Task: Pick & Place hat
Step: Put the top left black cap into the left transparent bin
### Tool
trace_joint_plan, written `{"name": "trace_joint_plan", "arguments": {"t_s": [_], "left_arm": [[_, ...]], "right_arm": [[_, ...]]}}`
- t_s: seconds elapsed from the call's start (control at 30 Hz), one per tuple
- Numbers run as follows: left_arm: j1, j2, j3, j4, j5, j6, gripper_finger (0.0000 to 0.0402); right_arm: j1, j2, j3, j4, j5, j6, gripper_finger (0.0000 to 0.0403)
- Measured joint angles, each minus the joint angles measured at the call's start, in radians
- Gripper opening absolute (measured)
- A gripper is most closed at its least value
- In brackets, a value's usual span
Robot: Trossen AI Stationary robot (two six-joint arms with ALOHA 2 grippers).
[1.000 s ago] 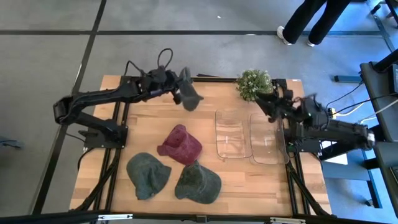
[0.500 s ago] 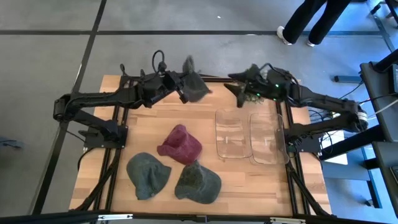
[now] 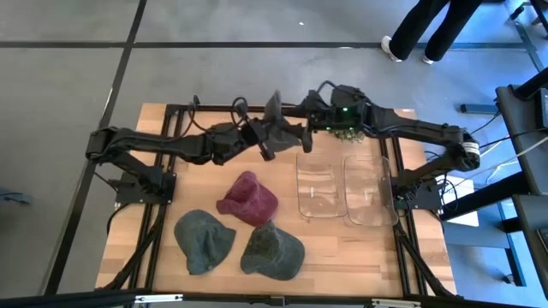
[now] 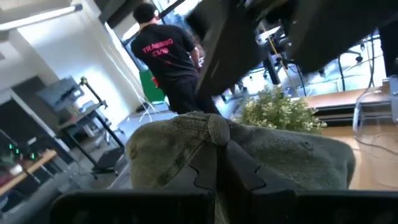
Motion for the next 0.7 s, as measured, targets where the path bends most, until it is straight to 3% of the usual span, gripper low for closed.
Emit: {"name": "trace_joint_plan", "arguments": {"t_s": [0.23,0.33,0.7], "left_arm": [[-0.033,0.001,-0.001,0.016,-0.04,0.029,0.0004],[-0.033,-0.001,-0.001,0.018,-0.033,0.043,0.0004],[-0.033,-0.003,-0.001,0.017,-0.038,0.045,0.001]], "right_arm": [[0.0,0.034,0.0,-0.015,0.002,0.019,0.023],[0.0,0.038,0.0,-0.015,-0.002,0.021,0.0211],[-0.001,0.037,0.0,-0.017,0.002,0.021,0.0046]]}}
